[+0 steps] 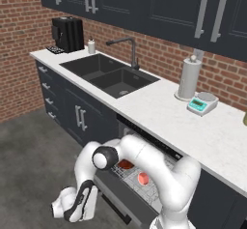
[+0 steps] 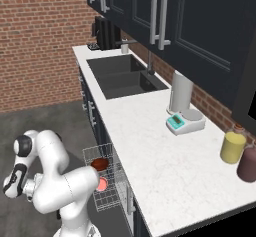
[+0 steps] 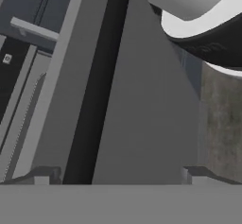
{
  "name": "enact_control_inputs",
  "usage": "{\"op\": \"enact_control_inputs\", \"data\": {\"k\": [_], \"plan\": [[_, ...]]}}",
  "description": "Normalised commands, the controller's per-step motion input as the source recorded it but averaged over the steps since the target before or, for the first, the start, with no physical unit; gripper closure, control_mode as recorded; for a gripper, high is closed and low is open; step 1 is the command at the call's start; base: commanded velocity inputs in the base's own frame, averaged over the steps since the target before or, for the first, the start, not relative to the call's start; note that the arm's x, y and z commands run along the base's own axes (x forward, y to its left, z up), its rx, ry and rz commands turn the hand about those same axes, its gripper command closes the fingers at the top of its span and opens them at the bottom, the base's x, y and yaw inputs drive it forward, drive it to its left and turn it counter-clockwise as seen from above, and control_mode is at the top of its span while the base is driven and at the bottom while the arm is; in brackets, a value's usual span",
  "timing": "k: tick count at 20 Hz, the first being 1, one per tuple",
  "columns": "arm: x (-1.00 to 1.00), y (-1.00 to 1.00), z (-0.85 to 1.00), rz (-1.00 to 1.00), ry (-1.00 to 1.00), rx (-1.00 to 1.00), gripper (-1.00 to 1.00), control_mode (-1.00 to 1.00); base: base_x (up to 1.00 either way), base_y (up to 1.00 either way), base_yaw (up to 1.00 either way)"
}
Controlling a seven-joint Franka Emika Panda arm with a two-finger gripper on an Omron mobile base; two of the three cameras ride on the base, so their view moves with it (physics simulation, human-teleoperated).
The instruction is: Pick up the cup and bowl from the counter, place them in the dishwasher, and close the dishwasher door.
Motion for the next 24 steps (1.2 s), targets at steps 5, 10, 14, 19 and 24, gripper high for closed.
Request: {"op": "enact_control_inputs", "data": {"k": [5, 10, 14, 19, 24], "plan": [[0.35, -1.00, -0.19, 0.05, 0.00, 0.01, -1.00, -1.00, 0.00, 0.00, 0.00], [0.10, -1.00, -0.02, 0.14, -0.10, 0.11, -1.00, -1.00, 0.00, 0.00, 0.00], [0.04, -1.00, 0.01, 0.20, -0.12, 0.17, -1.00, -1.00, 0.00, 0.00, 0.00], [0.17, -1.00, 0.00, 0.20, -0.09, 0.17, -1.00, -1.00, 0.00, 0.00, 0.00], [0.35, -1.00, 0.00, 0.19, -0.07, 0.15, -1.00, -1.00, 0.00, 0.00, 0.00]]}}
